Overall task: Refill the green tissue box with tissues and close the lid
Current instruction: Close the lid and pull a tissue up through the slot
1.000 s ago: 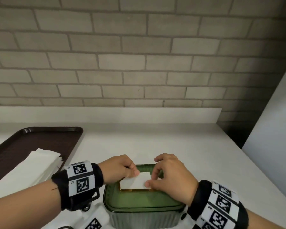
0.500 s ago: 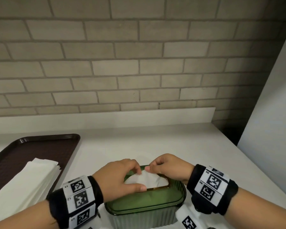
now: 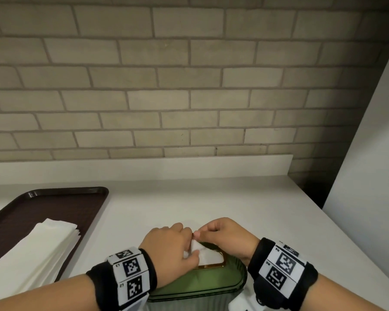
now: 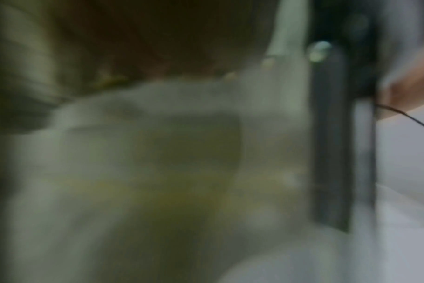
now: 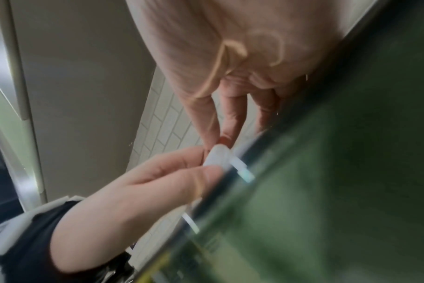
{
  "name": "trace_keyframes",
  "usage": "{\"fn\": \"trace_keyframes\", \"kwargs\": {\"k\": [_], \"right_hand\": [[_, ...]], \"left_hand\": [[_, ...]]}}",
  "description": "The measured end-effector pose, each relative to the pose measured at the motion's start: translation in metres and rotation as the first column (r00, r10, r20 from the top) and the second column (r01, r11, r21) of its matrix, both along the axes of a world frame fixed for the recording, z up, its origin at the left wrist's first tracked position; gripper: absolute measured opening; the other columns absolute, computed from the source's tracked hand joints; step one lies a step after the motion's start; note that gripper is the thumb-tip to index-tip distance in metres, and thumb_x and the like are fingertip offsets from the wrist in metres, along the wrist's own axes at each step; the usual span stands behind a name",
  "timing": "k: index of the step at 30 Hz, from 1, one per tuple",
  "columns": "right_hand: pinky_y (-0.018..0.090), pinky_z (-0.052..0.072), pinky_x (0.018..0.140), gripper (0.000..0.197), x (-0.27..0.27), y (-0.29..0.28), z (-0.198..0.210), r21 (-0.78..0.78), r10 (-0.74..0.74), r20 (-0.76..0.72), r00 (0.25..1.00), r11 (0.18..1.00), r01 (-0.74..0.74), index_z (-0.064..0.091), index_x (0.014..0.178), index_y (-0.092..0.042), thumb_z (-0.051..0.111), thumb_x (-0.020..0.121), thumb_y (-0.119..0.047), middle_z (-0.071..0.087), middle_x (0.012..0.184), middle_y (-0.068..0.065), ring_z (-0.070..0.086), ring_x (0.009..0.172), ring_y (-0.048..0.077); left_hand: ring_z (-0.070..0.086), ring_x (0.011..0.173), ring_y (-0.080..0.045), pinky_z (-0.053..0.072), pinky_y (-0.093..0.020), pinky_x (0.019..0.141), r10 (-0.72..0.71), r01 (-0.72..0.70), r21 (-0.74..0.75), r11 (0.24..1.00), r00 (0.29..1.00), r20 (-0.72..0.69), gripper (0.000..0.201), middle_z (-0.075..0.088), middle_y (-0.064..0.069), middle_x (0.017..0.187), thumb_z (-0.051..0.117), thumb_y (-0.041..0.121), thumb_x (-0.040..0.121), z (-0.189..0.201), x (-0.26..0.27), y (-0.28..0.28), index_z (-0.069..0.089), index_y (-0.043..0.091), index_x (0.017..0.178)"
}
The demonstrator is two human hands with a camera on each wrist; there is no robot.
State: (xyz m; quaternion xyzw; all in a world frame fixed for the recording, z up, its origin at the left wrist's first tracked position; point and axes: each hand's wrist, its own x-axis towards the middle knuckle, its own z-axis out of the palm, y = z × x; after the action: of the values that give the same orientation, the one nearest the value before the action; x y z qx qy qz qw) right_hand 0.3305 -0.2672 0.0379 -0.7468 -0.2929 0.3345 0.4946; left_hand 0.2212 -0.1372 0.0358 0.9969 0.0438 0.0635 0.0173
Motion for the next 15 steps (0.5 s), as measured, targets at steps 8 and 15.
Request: {"fn": "trace_keyframes", "kwargs": {"k": [8,15], "right_hand": [[0.008,0.040,0.089,0.029,-0.009,-0.022,0.004,-0.144,0.160,0.360,0.919,0.983,-0.115,0.066,0.106,-0.034,0.058,0.085,-0.016,0.047,0.125,-0.012,0.047,0.118,0.001],[0.020,0.034,0.100,0.053,-0.041,-0.026,0.003,-0.216,0.194,0.814,0.548,0.976,-0.025,0.046,0.132,-0.029,0.050,0.085,-0.053,0.047,0.127,-0.014,0.044,0.117,0.007]], "left_hand": [[0.055,0.092,-0.006,0.041,-0.019,0.086,0.021,-0.065,-0.596,0.800,0.997,-0.081,0.016,0.054,0.011,0.094,0.059,0.042,0.082,0.002,0.002,0.025,0.053,0.036,0.067],[0.066,0.090,-0.009,0.050,-0.031,0.096,-0.002,-0.245,-0.824,0.511,0.958,-0.286,0.018,0.073,0.005,0.096,0.070,0.044,0.064,0.012,0.003,0.034,0.075,0.032,0.075]]}}
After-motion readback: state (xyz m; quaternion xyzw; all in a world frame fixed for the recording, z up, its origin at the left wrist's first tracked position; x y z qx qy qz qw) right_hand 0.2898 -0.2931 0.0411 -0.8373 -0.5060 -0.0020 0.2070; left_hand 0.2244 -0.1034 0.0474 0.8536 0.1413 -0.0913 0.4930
